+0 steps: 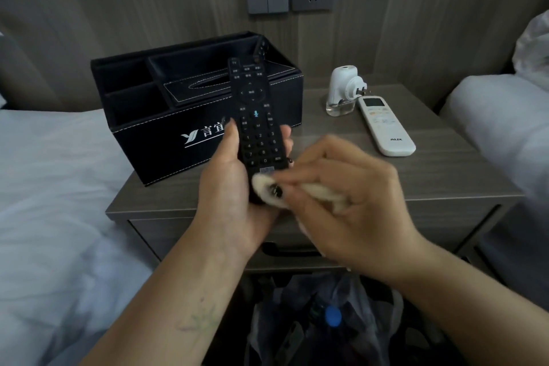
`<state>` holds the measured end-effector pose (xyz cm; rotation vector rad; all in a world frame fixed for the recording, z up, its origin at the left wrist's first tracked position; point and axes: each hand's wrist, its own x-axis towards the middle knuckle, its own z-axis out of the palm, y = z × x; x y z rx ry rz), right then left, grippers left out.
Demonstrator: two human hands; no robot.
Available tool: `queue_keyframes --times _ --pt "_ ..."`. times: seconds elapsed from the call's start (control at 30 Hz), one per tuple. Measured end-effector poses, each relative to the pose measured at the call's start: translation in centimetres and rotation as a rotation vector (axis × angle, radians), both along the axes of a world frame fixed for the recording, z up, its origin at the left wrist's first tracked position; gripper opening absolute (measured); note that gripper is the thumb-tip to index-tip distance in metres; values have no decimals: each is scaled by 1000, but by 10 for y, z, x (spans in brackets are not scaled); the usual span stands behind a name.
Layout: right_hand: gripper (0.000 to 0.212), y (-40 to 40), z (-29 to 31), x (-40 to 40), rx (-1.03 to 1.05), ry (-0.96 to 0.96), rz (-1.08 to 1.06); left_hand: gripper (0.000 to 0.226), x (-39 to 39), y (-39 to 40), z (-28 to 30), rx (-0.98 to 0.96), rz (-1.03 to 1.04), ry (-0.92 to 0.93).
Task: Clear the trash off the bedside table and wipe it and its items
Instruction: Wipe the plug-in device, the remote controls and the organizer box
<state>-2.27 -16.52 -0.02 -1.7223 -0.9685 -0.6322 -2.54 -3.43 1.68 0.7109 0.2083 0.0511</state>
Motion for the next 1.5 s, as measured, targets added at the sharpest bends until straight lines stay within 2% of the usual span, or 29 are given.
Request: queue_keyframes --times 0.1,0.2,0.27,0.33,0.4,0.57,0.7,0.77,0.93,1.03,1.1,1.2,1.3,1.4,1.5 --pt "12 -10 16 15 121 -21 -213 40 -2 -9 -5 109 -68 -76" --pt "13 -25 33 32 225 -5 -406 38 -8 -23 -13 310 -180 -157" --pt "12 -34 40 44 259 54 -485 37 -11 -28 -17 473 -207 -196" --pt "13 -33 39 50 261 115 -521 43 -11 -29 -18 552 -201 -203" --pt "14 -23 30 48 218 136 -496 45 -8 -27 -18 557 -173 -183" --pt "10 -7 22 35 66 90 -327 33 -4 -12 -16 549 -126 -143" --pt "12 -24 48 50 216 95 -434 37 -6 -13 -10 567 -126 -191" --pt "14 -19 42 47 233 129 -444 44 -6 -15 -9 595 -104 -198" --pt "8 -4 17 25 62 233 -184 45 -4 -9 -8 576 -19 -130" --pt "10 -18 34 40 213 200 -269 47 -5 -7 -6 606 -68 -152" --pt "9 -19 35 41 220 185 -323 46 -6 -11 -6 626 -46 -148" --pt "6 -4 15 24 61 205 -223 38 -4 -12 -9 597 37 -67" --pt "4 -3 8 12 -97 208 -24 46 -3 -7 -11 537 47 -2" --pt "3 -17 18 20 -5 262 -55 42 -7 -11 -9 499 -22 -47" --pt "4 -13 14 20 98 198 -177 40 -7 -15 -10 518 -44 -60"
